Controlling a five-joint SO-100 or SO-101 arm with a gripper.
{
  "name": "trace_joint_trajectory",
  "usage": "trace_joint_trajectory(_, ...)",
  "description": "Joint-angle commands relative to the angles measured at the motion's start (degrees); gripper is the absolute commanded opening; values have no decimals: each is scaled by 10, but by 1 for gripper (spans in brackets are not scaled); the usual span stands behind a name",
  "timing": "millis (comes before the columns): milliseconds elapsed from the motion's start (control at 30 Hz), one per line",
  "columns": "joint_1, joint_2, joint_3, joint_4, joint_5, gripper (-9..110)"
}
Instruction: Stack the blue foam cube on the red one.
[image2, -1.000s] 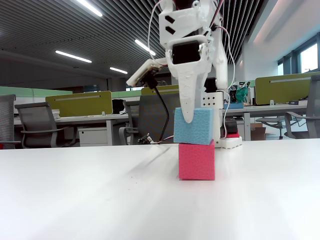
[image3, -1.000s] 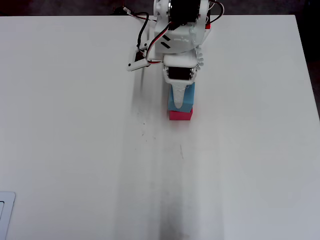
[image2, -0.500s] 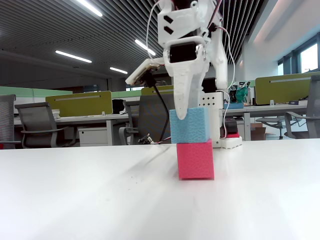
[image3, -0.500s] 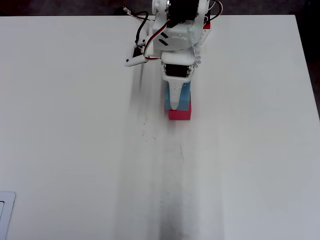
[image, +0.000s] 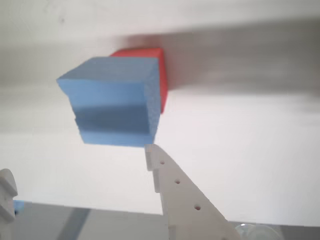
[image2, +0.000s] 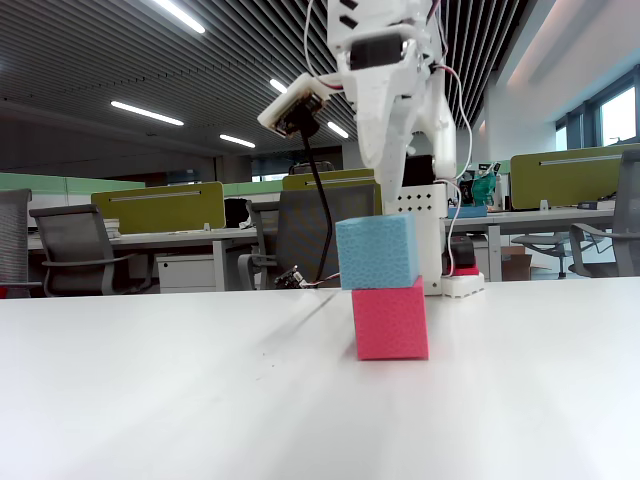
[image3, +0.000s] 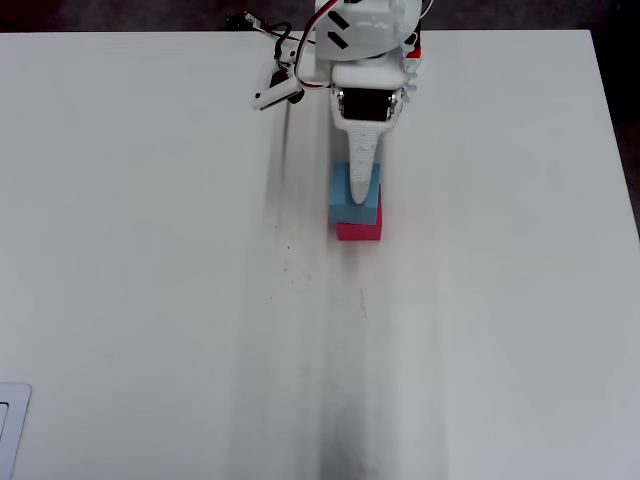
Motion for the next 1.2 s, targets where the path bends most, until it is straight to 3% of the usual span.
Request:
trace_joint_trajectory(0, -9, 68, -13, 12, 1, 31)
trace_joint_trajectory(400, -1, 331, 122, 30, 1, 20)
trace_joint_trajectory(900, 75, 572, 367, -67, 2, 18)
trace_joint_trajectory(1167, 75, 581, 411, -70, 2, 18)
